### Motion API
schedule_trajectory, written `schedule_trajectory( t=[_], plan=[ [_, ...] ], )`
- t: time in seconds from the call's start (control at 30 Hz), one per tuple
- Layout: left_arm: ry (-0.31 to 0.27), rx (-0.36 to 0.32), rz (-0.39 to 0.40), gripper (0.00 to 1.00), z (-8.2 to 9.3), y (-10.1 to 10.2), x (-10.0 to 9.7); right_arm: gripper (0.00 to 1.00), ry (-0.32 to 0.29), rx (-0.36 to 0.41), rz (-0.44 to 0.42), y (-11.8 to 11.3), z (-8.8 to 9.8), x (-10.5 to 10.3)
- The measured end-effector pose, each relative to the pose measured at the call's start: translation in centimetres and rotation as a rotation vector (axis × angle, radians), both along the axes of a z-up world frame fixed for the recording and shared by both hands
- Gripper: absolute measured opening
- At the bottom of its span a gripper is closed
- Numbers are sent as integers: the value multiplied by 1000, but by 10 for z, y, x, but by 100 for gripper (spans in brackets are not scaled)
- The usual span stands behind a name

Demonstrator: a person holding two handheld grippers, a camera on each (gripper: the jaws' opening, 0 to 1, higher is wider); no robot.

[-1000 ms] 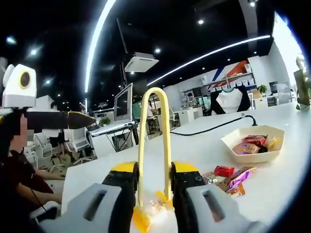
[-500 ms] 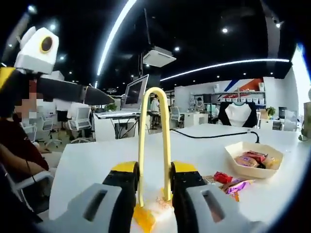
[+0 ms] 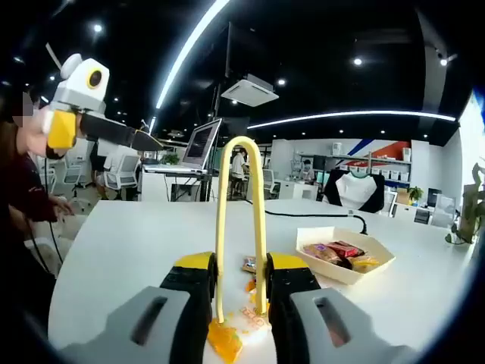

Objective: Place the target food into the container with the food tongs after gripping and lifting it, then release it inside without dropping or visibly crushing the food.

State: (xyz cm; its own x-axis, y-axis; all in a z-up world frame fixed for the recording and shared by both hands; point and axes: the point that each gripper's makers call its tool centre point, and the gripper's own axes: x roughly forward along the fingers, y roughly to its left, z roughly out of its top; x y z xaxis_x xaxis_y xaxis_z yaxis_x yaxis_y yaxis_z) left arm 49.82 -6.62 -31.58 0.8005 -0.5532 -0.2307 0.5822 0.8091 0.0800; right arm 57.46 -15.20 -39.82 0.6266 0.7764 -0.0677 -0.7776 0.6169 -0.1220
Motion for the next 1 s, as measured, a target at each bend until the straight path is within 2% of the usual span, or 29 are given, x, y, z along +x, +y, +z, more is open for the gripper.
schedule_trajectory(
  t=[0.1, 0.13, 0.2, 0.3, 0.43, 0.63, 0.93, 0.97, 1.0],
  plan=[
    [9, 6, -17, 97, -1, -8, 1, 23, 2, 16, -37, -20, 1, 8],
    [15, 8, -22, 97, -1, -11, 2, 23, 20, 33, -34, -24, 0, 9],
    [17, 14, -33, 97, 1, -16, 2, 23, -5, 16, -19, -27, 0, 9],
    [-3, 19, -42, 97, 7, -22, 2, 23, 12, 39, -33, -37, 0, 15],
    [-2, 9, -37, 97, 9, -26, 0, 23, 5, 25, -28, -38, 0, 16],
    [3, 29, -53, 97, 7, -30, -7, 23, -5, 10, -17, -35, 0, 15],
    [2, 21, -54, 97, 9, -30, -8, 23, 8, 29, -31, -37, 1, 17],
    [4, 22, -57, 97, 8, -31, -8, 23, 11, 35, -32, -38, 2, 17],
    [5, 23, -59, 97, 8, -31, -8, 23, 24, 126, 18, -34, 11, 12]
  ],
)
